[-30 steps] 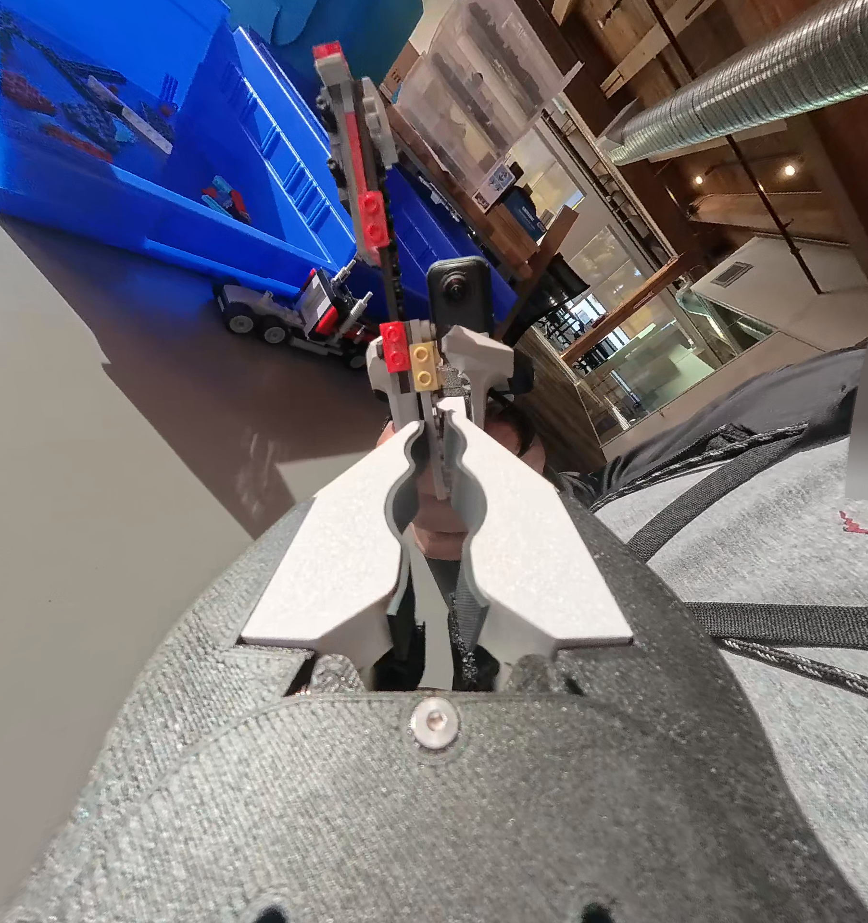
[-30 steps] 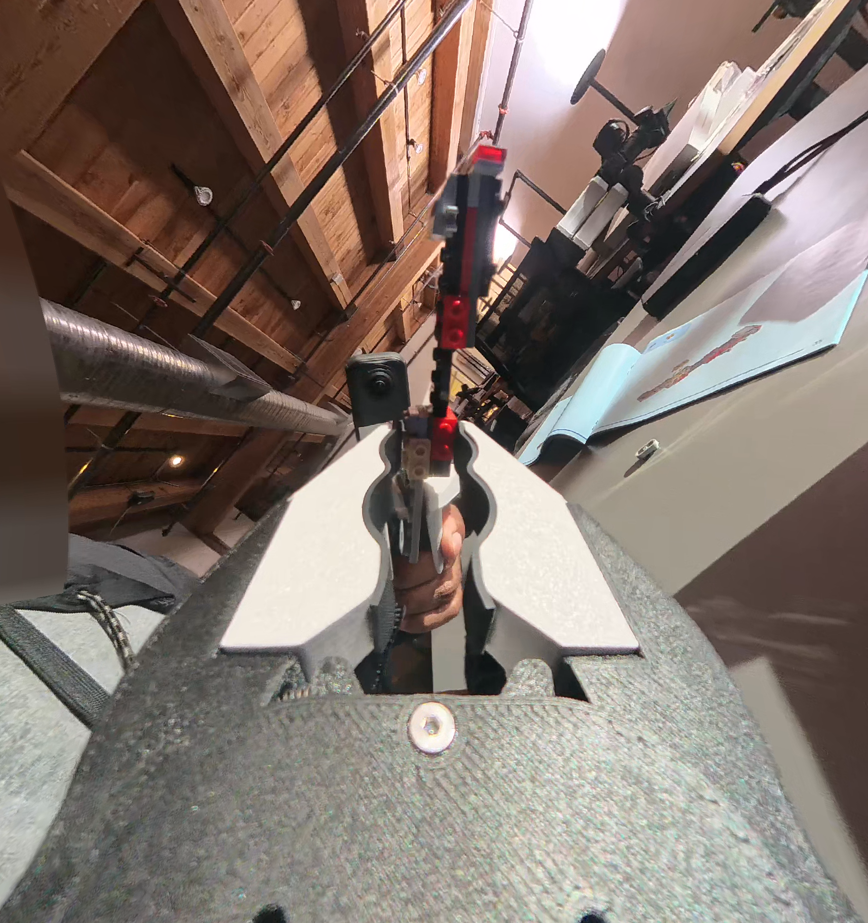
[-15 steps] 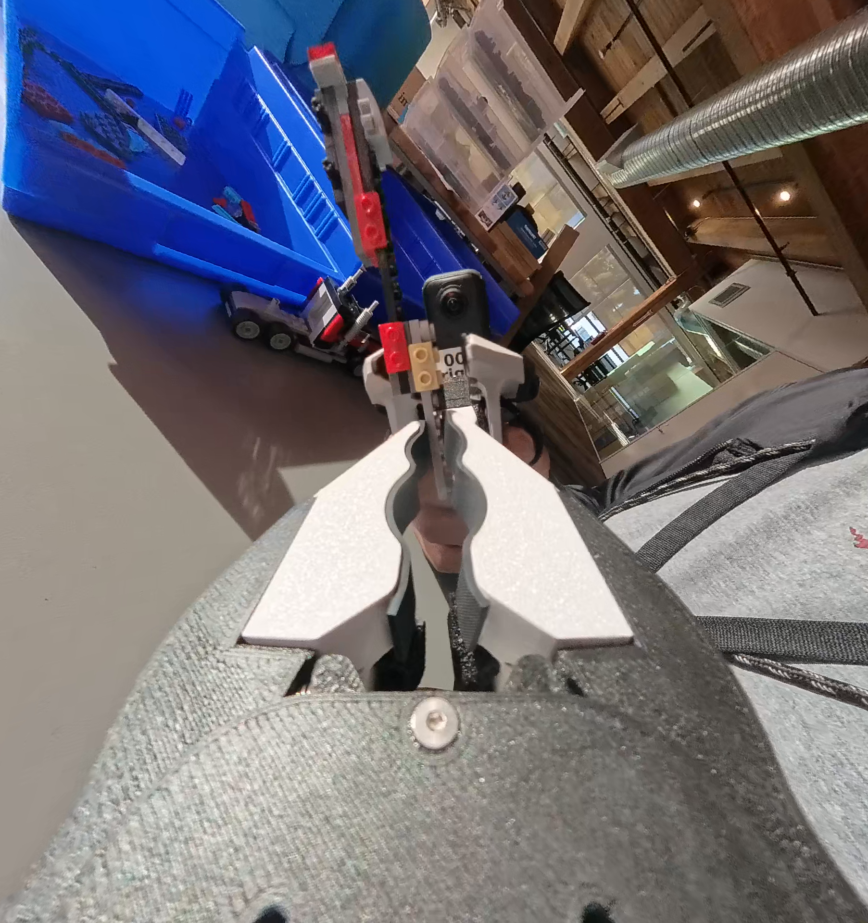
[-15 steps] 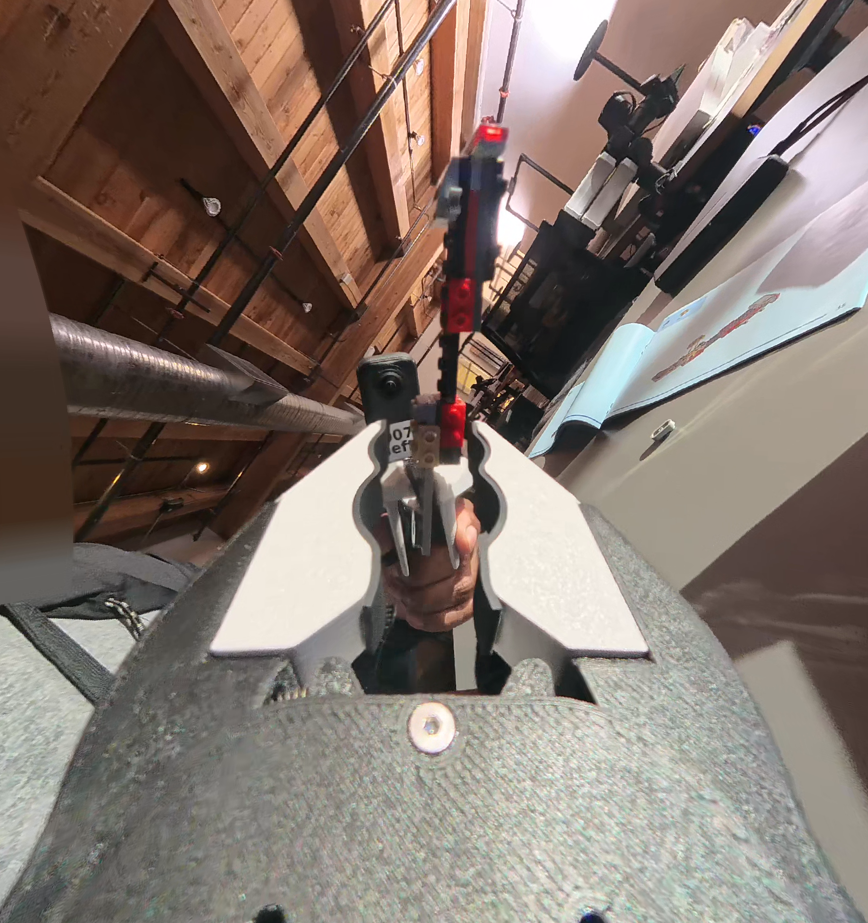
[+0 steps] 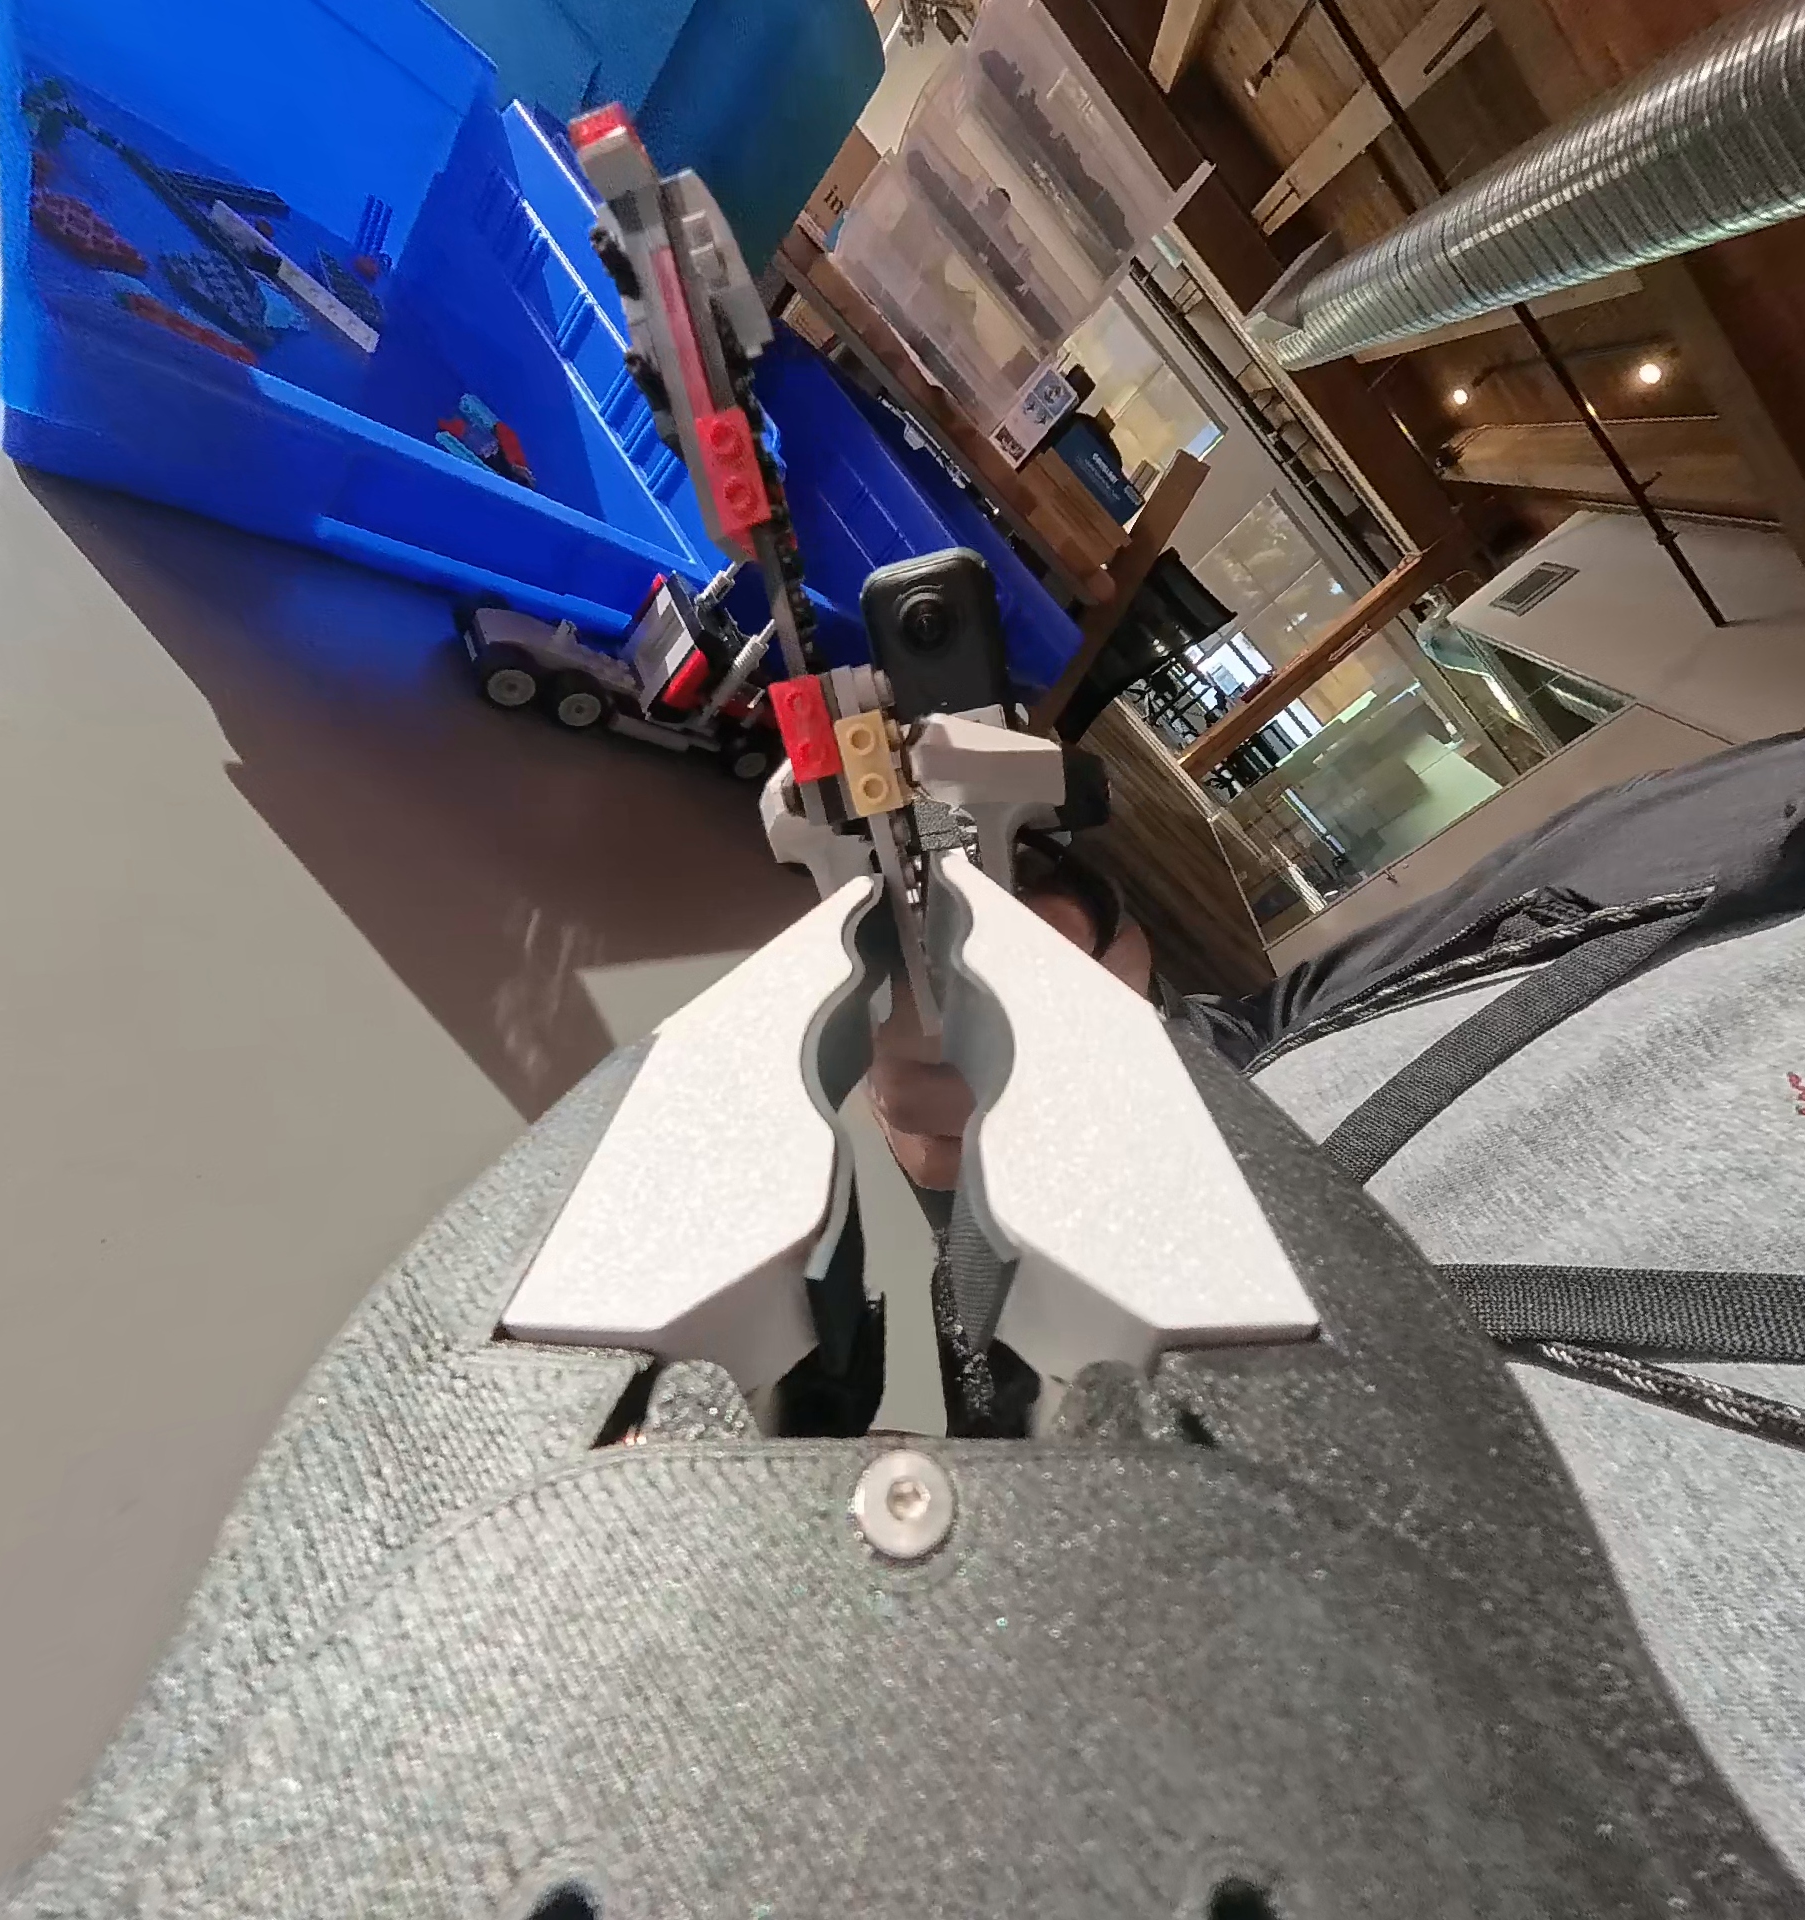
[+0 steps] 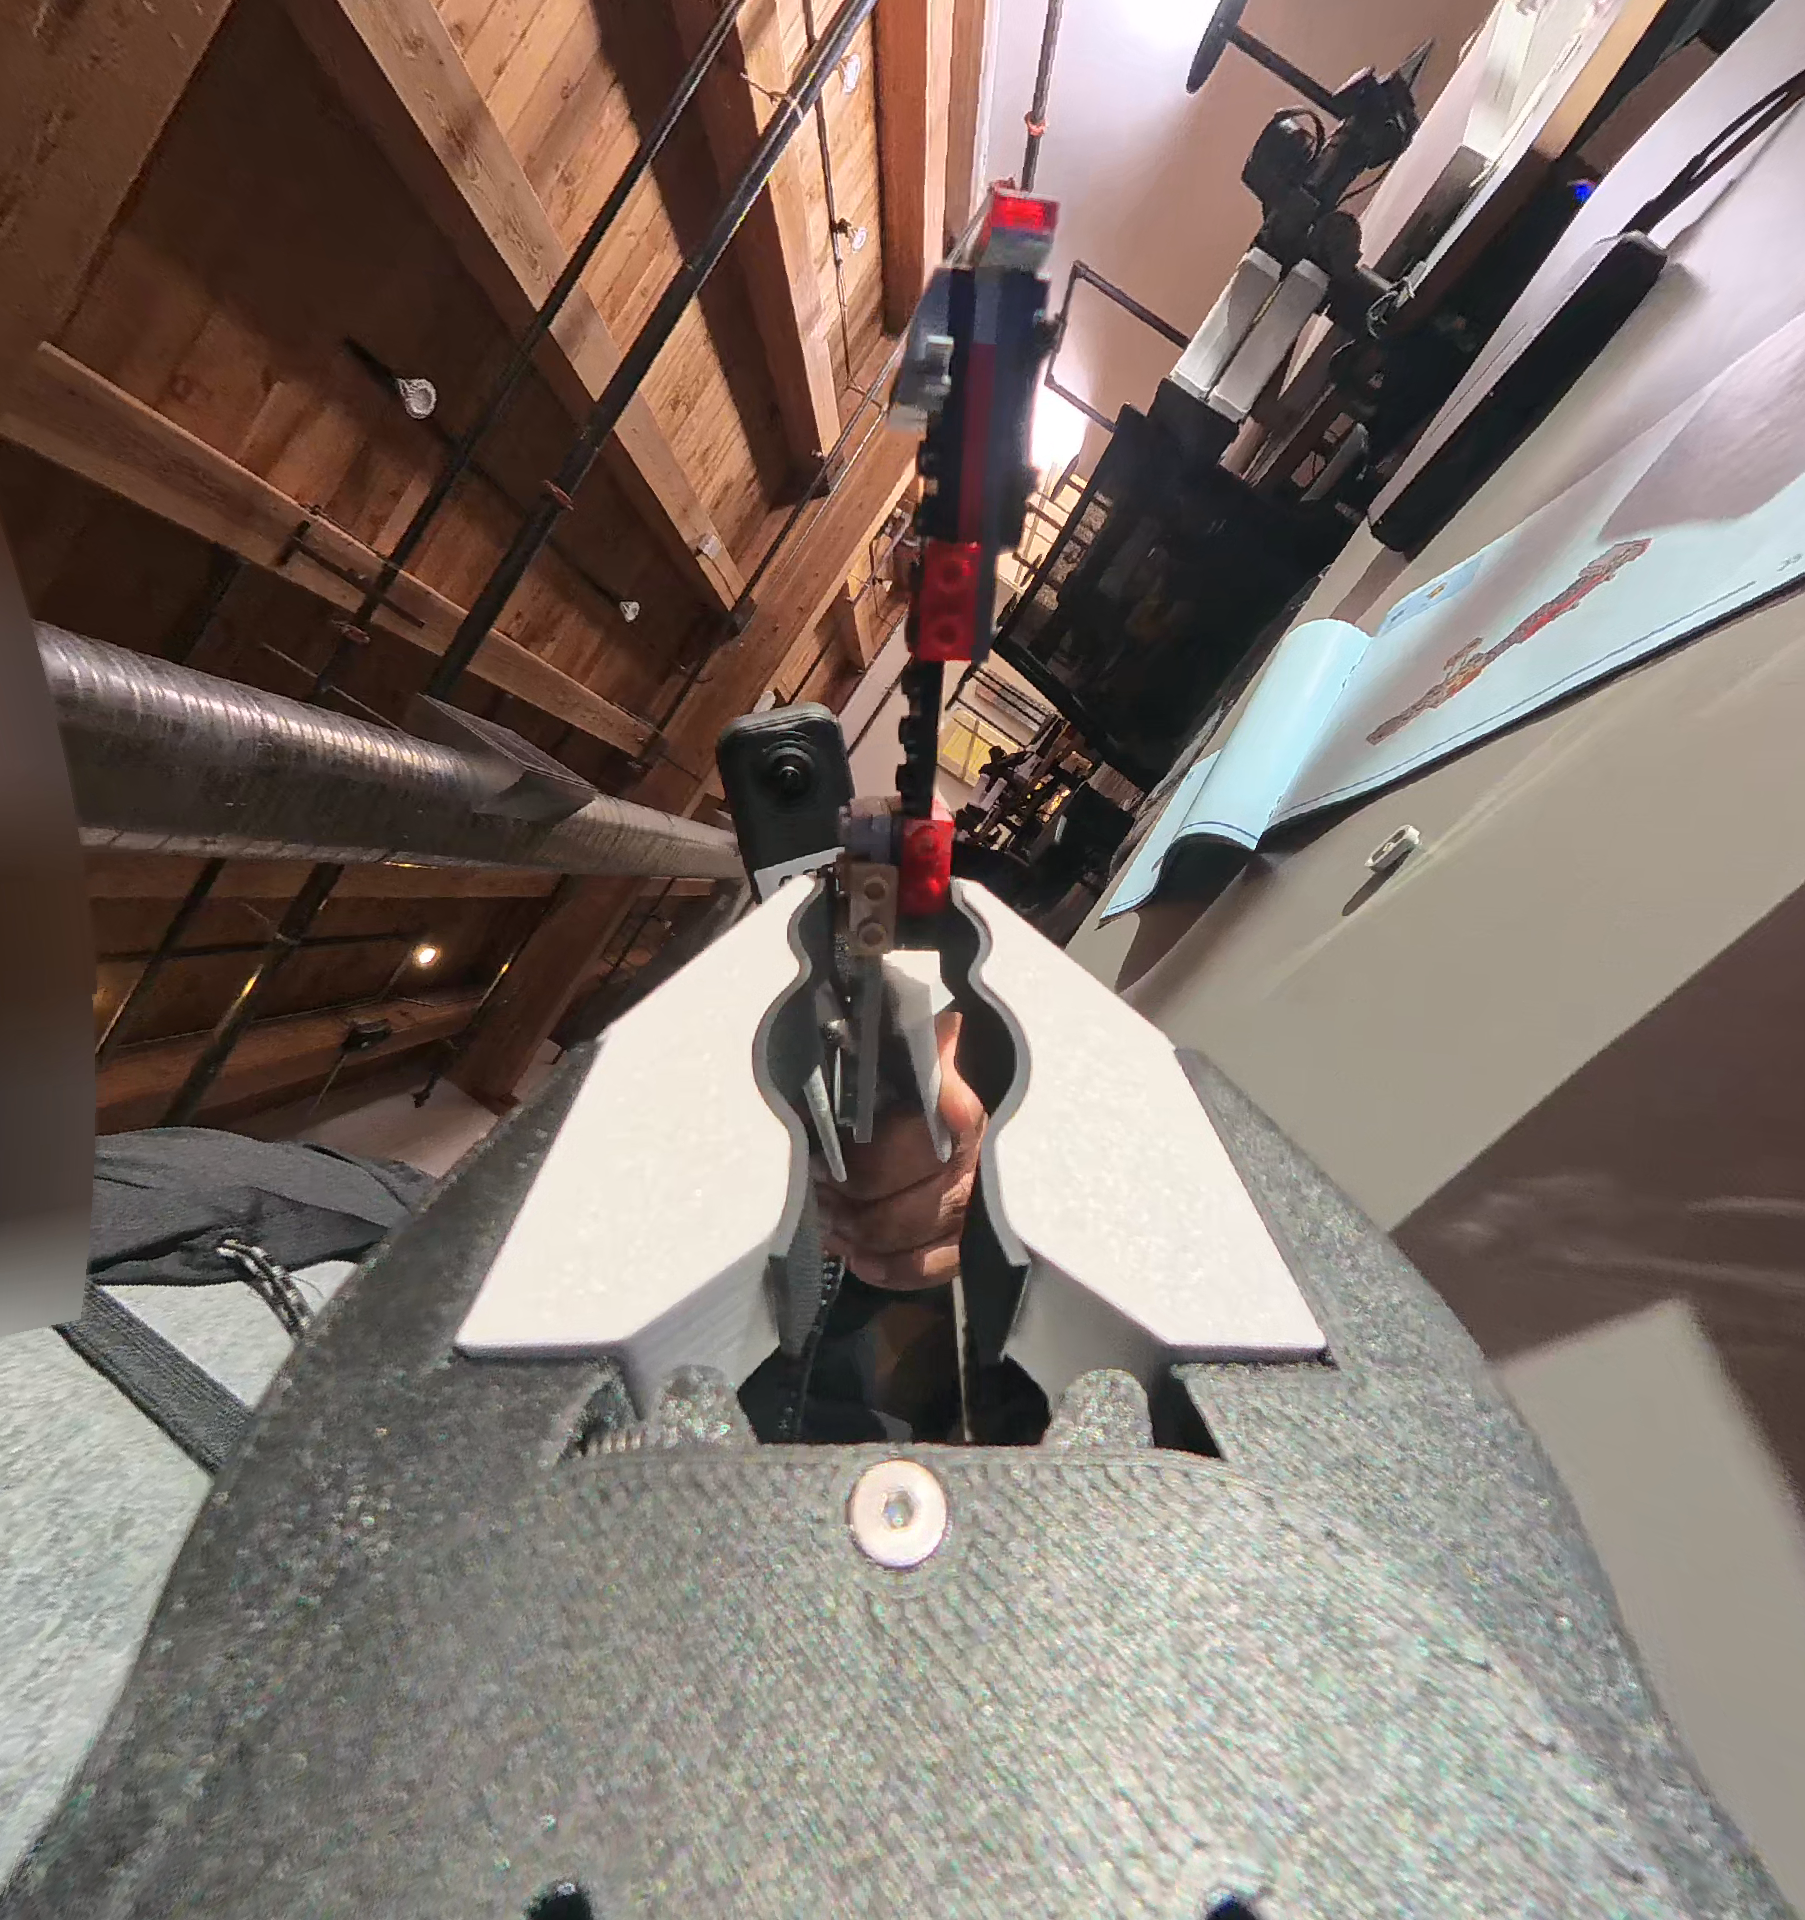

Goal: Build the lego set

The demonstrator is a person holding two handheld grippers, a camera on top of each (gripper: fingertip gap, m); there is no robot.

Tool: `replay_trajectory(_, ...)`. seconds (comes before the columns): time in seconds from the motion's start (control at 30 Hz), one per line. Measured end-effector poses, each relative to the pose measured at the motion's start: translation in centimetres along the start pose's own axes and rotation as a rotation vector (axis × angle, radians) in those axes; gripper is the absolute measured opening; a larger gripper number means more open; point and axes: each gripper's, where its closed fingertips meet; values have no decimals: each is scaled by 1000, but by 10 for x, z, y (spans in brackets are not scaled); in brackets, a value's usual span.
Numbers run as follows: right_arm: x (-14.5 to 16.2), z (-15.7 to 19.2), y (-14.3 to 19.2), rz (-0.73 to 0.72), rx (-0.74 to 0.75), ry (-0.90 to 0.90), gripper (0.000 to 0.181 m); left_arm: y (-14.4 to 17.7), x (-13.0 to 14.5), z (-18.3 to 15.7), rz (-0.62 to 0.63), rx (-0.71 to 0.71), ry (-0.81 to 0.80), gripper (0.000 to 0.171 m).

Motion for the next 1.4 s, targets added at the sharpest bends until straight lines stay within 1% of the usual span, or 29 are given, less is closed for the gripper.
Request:
replay_trajectory(0.23,3,-2,-2,25,3,-23,22,3,0,3,-23,-21,3,6)
replay_trajectory(0.3,3,-5,-4,22,19,-24,29,5,-1,4,-51,-28,23,6)
replay_trajectory(0.37,2,-8,-5,22,28,-35,30,8,0,4,-68,-30,41,6)
replay_trajectory(0.5,9,-9,-13,64,13,-67,21,17,4,8,-86,-47,67,6)
replay_trajectory(0.6,15,-11,-20,102,16,-89,21,24,3,8,-107,-41,100,7)
replay_trajectory(0.63,18,-12,-22,118,14,-97,21,27,4,9,-103,-41,111,9)
replay_trajectory(0.7,25,-12,-26,165,9,-103,20,32,6,11,-74,-40,145,32)
replay_trajectory(0.73,28,-11,-27,193,7,-100,20,37,3,11,-78,-30,164,39)
replay_trajectory(0.77,31,-11,-29,218,4,-92,20,42,-4,12,-104,-16,181,41)
replay_trajectory(0.87,36,-6,-34,280,-18,-65,20,56,-26,14,-199,30,252,40)
replay_trajectory(0.93,40,-3,-36,318,-29,-40,20,61,-31,19,-215,34,281,38)
replay_trajectory(1.13,54,1,-42,415,-41,-17,20,65,-34,24,-223,53,321,24)
replay_trajectory(1.2,57,0,-44,433,-34,-18,20,65,-30,25,-208,50,319,17)
replay_trajectory(1.23,58,-1,-44,437,-26,-16,20,65,-30,23,-212,59,320,9)
replay_trajectory(1.27,58,-3,-45,441,-23,-16,20,66,-30,23,-226,62,325,6)
replay_trajectory(1.4,59,-8,-49,441,4,-14,23,72,-31,31,-290,14,336,5)
Point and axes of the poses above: each gripper's, where its closed fingertips meet, y back along the fingers, x out of its underside, z = x × y across the jaws, and after that the axes turned 7 degrees about -z, right-handed
